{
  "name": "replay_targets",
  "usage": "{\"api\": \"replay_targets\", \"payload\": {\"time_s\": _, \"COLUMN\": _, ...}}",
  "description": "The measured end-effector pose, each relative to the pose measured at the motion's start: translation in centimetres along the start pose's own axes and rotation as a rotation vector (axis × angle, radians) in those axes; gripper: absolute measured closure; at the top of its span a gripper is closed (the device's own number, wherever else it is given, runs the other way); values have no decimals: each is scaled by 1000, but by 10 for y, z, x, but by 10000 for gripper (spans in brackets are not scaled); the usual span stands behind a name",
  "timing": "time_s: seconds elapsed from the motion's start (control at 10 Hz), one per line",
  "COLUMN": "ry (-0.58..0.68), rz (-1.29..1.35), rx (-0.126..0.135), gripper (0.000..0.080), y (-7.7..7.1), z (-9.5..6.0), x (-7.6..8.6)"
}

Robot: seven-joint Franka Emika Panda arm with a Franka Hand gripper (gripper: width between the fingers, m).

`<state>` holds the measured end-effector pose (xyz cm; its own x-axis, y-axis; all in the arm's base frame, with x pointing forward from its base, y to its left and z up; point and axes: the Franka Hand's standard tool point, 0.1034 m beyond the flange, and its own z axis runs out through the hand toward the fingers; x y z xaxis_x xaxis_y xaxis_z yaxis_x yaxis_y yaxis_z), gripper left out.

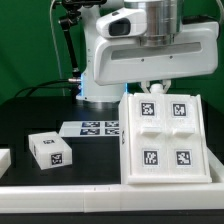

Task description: Assemble cabinet

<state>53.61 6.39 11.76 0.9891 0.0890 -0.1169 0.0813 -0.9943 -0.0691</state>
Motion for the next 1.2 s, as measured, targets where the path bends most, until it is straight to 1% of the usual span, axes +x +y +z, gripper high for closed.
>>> {"api": "replay_targets", "payload": {"time_s": 0.1, "ry": -16, "rz": -6, "rx": 1, "gripper": 797, "y": -4, "z": 1, "x": 0}}
{"api": "replay_targets", "payload": {"time_s": 0.5, "ry": -20, "rz": -7, "rx": 2, "gripper": 797, "y": -4, "z": 3, "x": -2}}
{"api": "replay_targets", "payload": {"time_s": 0.7, "ry": -34, "rz": -8, "rx": 3, "gripper": 797, "y": -4, "z": -11, "x": -1}}
{"api": "replay_targets", "payload": {"time_s": 0.8, "ry": -30, "rz": -10, "rx": 2, "gripper": 797, "y": -4, "z": -14, "x": 0}}
{"api": "replay_targets", "payload": {"time_s": 1.1, "ry": -30, "rz": -13, "rx": 4, "gripper": 797, "y": 0, "z": -17, "x": 4}}
{"api": "replay_targets", "payload": {"time_s": 1.2, "ry": -30, "rz": -14, "rx": 4, "gripper": 688, "y": -1, "z": -17, "x": 4}}
